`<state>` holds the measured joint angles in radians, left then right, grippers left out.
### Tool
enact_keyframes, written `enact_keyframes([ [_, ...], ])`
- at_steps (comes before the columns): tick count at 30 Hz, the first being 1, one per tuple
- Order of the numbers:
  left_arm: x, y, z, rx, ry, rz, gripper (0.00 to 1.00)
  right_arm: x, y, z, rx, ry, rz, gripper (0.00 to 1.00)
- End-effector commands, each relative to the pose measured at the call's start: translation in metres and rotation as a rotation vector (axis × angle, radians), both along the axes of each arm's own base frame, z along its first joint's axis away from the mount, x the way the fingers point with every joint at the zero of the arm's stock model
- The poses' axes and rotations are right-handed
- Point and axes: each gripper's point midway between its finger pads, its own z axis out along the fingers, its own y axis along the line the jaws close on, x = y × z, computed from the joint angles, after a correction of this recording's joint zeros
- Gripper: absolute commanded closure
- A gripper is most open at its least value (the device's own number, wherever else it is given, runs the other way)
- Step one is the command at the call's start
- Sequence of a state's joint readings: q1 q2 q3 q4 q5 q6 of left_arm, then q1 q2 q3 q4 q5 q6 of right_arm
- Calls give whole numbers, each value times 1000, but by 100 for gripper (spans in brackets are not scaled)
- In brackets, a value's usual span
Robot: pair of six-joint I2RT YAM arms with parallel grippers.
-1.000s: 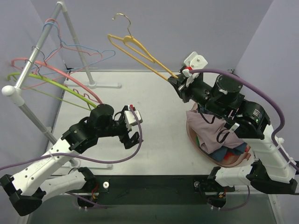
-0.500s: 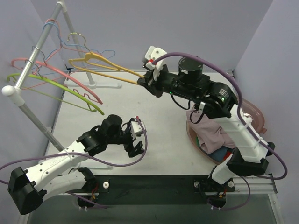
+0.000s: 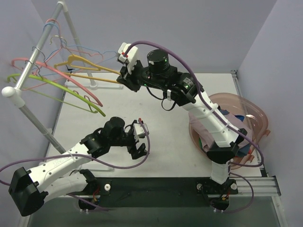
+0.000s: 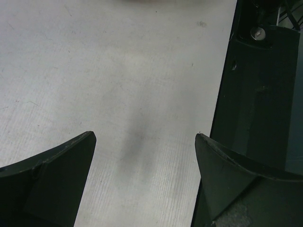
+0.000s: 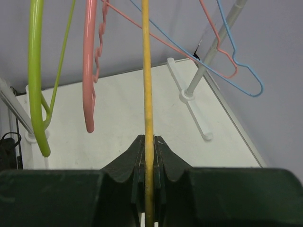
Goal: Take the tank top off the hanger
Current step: Place the hanger at the clothesline.
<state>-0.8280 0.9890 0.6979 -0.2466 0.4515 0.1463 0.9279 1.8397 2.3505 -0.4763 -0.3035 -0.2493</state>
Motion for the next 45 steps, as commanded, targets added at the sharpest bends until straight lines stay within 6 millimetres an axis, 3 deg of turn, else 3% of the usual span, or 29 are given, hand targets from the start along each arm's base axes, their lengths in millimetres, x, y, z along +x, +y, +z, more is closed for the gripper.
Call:
enact_keyframes([
  [1,-3,-8,19,-71,-48,-45,3,12,18,48,188,-48,13,100],
  [7,-5,-10,20,-81,-45,-50,3,31,43,38,249,-33,-2,100],
  [18,-7,-10,21,-87,-44,-59,3,46,62,31,270,-78,15,100],
  [29,-13,-11,16,-75,-10,-81,3,53,89,1,248,-56,35,100],
  [41,-13,-11,18,-81,-23,-82,3,50,99,-6,226,-85,57,100],
  [43,-13,-11,19,-84,-25,-82,3,51,100,-7,231,-80,54,95],
  [45,-13,-11,19,-84,-27,-81,3,51,98,-6,236,-68,43,75],
])
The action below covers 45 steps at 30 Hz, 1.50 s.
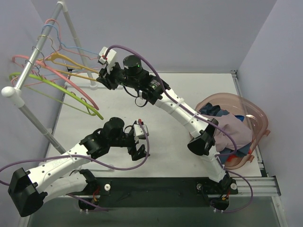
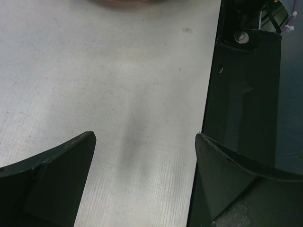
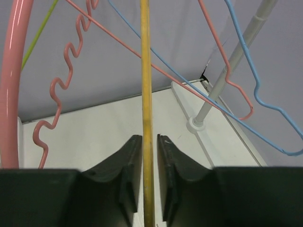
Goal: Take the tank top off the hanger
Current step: Place the hanger at the clothesline, then reset both arms
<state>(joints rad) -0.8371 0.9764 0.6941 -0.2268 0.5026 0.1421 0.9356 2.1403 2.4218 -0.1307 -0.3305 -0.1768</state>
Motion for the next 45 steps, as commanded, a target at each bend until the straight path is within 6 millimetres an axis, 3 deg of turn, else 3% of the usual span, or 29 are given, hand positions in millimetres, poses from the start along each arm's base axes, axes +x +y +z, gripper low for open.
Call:
enact_keyframes([
  [1,-3,-4,12,-47,-31,-25,3,-8,-2,47,114,-64,8,69],
  [2,-3,-4,12,-47,-32,-24,3,-11,-8,56,132,-56,4,58],
  [4,-4,-4,17,-62,-27,-24,3,-11,-19,66,150,-31,-17,49],
  [5,-5,-5,21,-74,-27,-25,3,-17,-33,86,182,-37,-32,39],
  [6,-6,-5,27,-95,-37,-26,3,-18,-42,90,195,-13,-56,36],
  [7,-5,-5,31,-108,-40,-18,3,-15,-48,79,174,16,-82,32],
  [8,-5,-4,33,-113,-47,-12,3,-22,-65,93,195,20,-96,21],
  [10,-3,-2,43,-134,-72,7,3,-27,-78,79,162,78,-113,2],
  [11,-2,-1,45,-134,-81,17,3,-34,-91,91,174,78,-122,0],
  [16,0,2,90,-242,-130,64,3,-58,-136,82,139,230,-224,0],
  [19,-6,4,115,-334,-125,80,3,-71,-175,69,147,308,-334,0],
  [20,-8,7,123,-358,-132,85,3,-86,-198,79,186,309,-350,0],
  [21,-7,8,127,-370,-131,99,3,-88,-205,49,146,356,-381,0],
  [22,-8,9,135,-391,-115,111,3,-89,-218,38,157,388,-441,0],
  [23,-9,11,142,-409,-115,121,3,-103,-236,46,233,437,-461,0],
  [24,-8,13,147,-418,-108,144,3,-106,-238,12,199,494,-485,0],
  [26,-9,16,163,-464,-72,175,3,-123,-251,6,250,565,-481,0],
  [28,-11,19,181,-534,-47,201,3,-133,-258,-25,209,630,-503,0],
  [29,-13,22,188,-564,-49,204,3,-139,-266,-27,218,648,-511,0],
  [31,-13,24,204,-627,-43,221,3,-149,-275,-51,190,721,-551,0],
  [33,-11,27,214,-657,-40,244,3,-158,-288,-54,220,734,-563,0],
  [35,-6,31,217,-671,-24,293,3,-166,-300,-68,234,751,-583,0],
  [39,2,34,217,-671,-25,341,3,-177,-319,-71,276,736,-588,0],
  [41,5,34,207,-627,-4,365,3,-182,-327,-71,294,723,-578,0],
  [45,2,40,217,-649,5,375,3,-188,-328,-76,296,737,-560,0],
])
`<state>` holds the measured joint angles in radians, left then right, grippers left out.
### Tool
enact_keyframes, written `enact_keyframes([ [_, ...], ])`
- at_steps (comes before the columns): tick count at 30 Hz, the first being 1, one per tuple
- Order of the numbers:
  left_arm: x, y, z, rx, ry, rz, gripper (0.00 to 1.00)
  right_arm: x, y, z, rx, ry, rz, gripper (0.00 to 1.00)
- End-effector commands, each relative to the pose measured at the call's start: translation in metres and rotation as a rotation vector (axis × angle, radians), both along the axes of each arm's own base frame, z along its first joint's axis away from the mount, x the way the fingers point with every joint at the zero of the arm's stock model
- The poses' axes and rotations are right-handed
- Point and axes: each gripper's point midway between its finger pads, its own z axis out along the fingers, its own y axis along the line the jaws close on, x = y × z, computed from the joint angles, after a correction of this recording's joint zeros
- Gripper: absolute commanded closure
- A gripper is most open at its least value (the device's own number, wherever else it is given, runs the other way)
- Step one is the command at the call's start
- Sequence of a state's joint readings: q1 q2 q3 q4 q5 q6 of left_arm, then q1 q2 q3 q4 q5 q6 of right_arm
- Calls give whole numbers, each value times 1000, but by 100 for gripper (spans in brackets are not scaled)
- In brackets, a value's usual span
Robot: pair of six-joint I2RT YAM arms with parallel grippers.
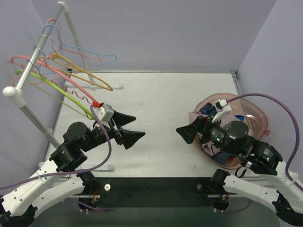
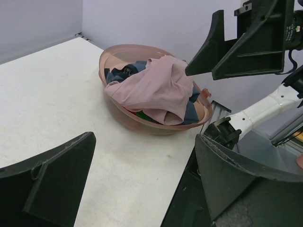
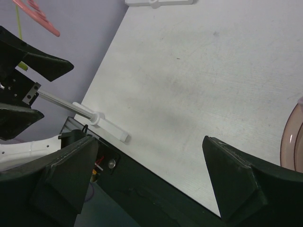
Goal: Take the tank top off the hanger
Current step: Reset both arms
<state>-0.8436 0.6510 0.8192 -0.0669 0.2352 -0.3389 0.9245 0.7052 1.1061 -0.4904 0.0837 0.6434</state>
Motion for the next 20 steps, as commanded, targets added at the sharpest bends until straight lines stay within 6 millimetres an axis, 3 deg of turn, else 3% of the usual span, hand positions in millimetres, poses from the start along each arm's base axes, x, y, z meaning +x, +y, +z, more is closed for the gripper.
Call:
enact_keyframes([
  [1,-3,10,33,-82,-9,34,3,-1,0,-1,38,6,-14,0],
  [7,-8,23,47,-123,-29,57,3,-2,2,-7,31,16,-3,0],
  [13,-8,22,48,-100,-34,53,3,-3,1,-1,34,-6,7,0],
  [20,-10,17,54,-119,-48,24,3,-3,-3,-12,39,14,-16,0],
])
